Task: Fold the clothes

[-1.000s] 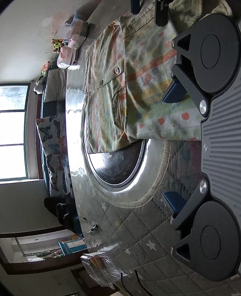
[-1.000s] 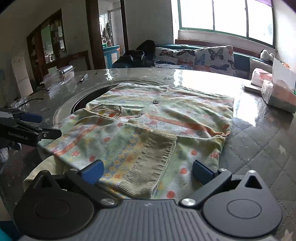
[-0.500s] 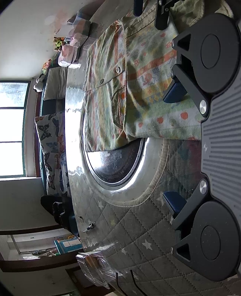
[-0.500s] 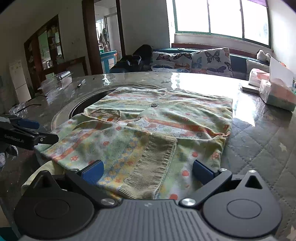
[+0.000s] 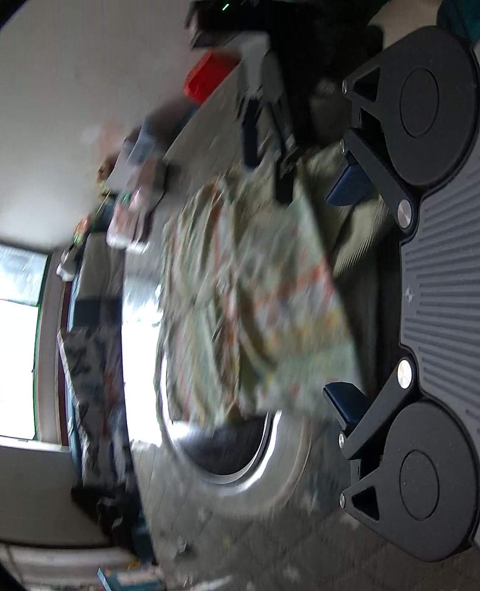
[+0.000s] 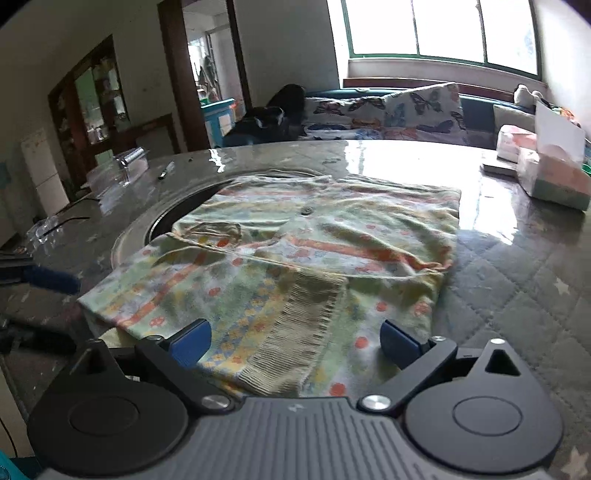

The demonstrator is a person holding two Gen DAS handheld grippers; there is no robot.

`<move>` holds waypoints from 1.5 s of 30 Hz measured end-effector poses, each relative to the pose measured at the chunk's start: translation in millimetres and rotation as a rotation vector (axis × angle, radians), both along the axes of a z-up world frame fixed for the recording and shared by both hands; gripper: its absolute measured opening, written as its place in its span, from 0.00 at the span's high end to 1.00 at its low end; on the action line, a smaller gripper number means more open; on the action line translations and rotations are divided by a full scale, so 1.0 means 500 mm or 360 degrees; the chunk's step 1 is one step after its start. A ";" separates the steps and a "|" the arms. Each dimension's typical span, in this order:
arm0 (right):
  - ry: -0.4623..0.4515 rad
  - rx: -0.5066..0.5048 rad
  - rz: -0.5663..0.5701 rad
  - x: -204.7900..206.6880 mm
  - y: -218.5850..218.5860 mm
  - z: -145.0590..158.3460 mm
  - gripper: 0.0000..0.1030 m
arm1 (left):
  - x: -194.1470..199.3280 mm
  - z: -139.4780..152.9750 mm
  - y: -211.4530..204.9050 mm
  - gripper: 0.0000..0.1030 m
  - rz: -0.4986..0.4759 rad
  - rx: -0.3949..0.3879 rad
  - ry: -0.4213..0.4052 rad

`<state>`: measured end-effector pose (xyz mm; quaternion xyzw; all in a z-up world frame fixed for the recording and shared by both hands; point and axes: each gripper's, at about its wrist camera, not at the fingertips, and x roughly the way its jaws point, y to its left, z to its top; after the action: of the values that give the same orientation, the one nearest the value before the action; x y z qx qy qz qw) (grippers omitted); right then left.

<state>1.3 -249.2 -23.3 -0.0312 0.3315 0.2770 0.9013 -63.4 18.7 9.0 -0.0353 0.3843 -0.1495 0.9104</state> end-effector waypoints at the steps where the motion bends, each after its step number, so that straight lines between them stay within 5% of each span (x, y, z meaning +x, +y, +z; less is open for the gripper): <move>1: 0.0004 0.0002 -0.0001 0.000 -0.002 0.002 0.07 | 0.000 0.000 -0.007 0.00 -0.0021 -0.0011 0.0010; 7: -0.0031 -0.0013 0.0037 -0.017 -0.013 0.014 0.09 | 0.000 -0.002 -0.020 0.04 -0.0078 -0.0084 0.0101; 10: -0.0056 -0.0026 0.0072 -0.029 -0.018 0.022 0.10 | 0.002 -0.007 -0.024 0.16 -0.0113 -0.0114 0.0171; 21: -0.0178 -0.0248 0.0256 -0.093 -0.020 0.044 0.11 | 0.016 -0.030 -0.032 0.87 -0.0210 -0.0235 0.0338; 32: -0.0254 -0.0434 0.0526 -0.143 0.005 0.034 0.14 | 0.091 0.038 -0.014 0.89 -0.0146 -0.0388 0.0160; 41: -0.0198 -0.0321 0.0584 -0.091 0.067 0.027 0.55 | 0.109 0.035 -0.009 0.88 -0.0172 -0.0371 0.0150; 43: -0.0162 -0.0303 0.0573 -0.075 0.072 0.030 0.65 | 0.099 0.038 -0.001 0.83 -0.0169 -0.0346 0.0123; 45: -0.0137 -0.0283 0.0565 -0.065 0.072 0.036 0.70 | 0.080 0.041 0.014 0.64 -0.0153 -0.0301 0.0070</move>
<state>-31.1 -213.1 -5.5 -0.1804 0.3050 0.3997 0.8454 -23.6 25.6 29.5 -0.1059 0.3895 -0.2277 0.8861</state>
